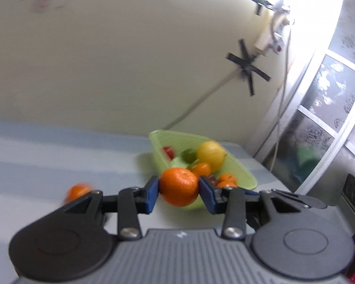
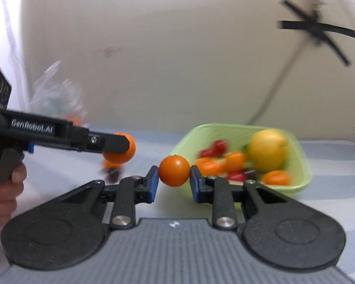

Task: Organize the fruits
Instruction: 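Drop the mandarin and tomato into the green basket and open both tools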

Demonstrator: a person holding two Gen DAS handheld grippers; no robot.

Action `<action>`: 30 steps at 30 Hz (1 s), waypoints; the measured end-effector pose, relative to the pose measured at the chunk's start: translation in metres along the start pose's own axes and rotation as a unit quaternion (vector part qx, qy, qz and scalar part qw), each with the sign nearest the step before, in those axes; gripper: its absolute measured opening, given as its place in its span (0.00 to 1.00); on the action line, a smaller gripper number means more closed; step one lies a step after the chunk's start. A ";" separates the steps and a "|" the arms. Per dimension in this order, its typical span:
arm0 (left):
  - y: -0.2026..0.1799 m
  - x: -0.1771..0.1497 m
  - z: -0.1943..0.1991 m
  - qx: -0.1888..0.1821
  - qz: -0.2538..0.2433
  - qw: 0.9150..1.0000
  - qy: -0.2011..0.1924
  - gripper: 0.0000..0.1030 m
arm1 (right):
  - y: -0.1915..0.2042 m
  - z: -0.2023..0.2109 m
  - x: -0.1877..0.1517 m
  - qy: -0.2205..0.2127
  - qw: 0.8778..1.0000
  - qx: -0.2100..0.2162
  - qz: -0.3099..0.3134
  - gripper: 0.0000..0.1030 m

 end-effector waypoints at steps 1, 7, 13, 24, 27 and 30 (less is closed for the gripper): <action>-0.006 0.006 -0.012 -0.006 0.001 1.000 0.004 0.36 | -0.011 -0.001 0.003 -0.004 1.000 -0.012 -0.008 0.30; -0.012 0.024 -0.076 -0.006 0.012 0.999 0.033 0.37 | -0.061 -0.015 0.005 -0.002 0.998 -0.057 -0.028 0.30; -0.007 0.032 -0.117 0.014 0.015 0.998 0.065 0.39 | -0.074 -0.026 0.002 0.002 0.998 -0.064 -0.020 0.37; 0.029 0.048 -0.013 0.006 0.042 0.999 -0.025 0.45 | -0.048 0.002 0.018 -0.045 0.999 -0.013 -0.024 0.42; 0.072 0.034 0.030 0.052 0.062 0.996 -0.037 0.45 | -0.010 0.007 0.022 -0.041 0.998 0.043 -0.005 0.42; 0.111 0.012 0.049 0.084 0.089 0.992 -0.021 0.45 | 0.031 -0.005 0.013 -0.006 0.996 0.092 0.015 0.42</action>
Point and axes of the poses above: each gripper's, at about its wrist camera, not at the fingertips, and z roughly against the way its jaws point, y to its left, x to its top, the point moved 10 cm from there along -z, roughly the way its jaws point, and after that the axes turned 7 degrees about y, right-handed, at the moved point
